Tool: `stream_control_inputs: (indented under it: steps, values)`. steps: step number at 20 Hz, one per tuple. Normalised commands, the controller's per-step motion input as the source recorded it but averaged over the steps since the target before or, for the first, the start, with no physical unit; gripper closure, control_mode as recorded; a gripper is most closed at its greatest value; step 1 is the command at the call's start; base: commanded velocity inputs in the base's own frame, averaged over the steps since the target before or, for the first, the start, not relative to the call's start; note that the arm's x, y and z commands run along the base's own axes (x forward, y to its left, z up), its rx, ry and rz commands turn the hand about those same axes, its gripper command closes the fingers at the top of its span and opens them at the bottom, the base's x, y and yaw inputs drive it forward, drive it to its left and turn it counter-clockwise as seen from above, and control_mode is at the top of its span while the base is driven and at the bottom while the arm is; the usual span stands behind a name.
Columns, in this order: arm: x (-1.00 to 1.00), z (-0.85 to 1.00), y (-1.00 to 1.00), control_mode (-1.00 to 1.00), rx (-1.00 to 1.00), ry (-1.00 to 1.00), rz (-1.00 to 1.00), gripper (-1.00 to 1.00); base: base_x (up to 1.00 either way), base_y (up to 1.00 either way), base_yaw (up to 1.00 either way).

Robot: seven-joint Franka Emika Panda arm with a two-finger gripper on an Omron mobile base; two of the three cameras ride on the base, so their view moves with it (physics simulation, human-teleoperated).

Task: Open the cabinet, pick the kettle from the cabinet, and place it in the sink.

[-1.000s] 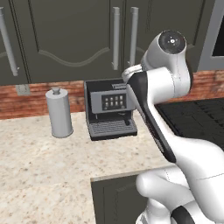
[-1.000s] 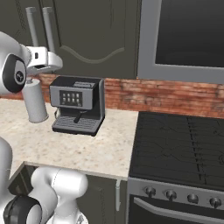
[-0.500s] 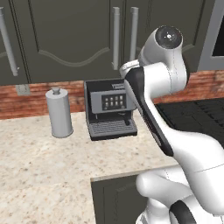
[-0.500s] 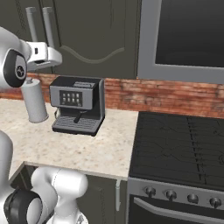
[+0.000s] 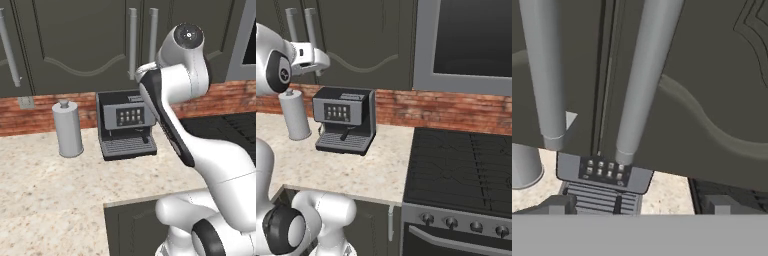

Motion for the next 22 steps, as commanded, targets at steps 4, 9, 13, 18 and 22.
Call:
stream_control_inputs:
  steps: [4,9,13,18,22]
  values:
    - [0.29,0.04,0.05,-1.0,0.01,-0.02,0.0,-1.0,0.0,0.0,0.0]
    - [0.31,0.0,0.06,-1.0,0.03,0.0,0.0,-1.0,0.0,0.0,0.0]
    - [0.31,0.0,0.09,-1.0,0.02,-0.05,0.0,-1.0,0.0,0.0,0.0]
    - [0.32,0.0,0.06,-1.0,0.04,-0.04,0.0,-1.0,0.0,0.0,0.0]
    - [0.32,0.0,0.04,-1.0,0.04,-0.04,0.0,-1.0,0.0,0.0,0.0]
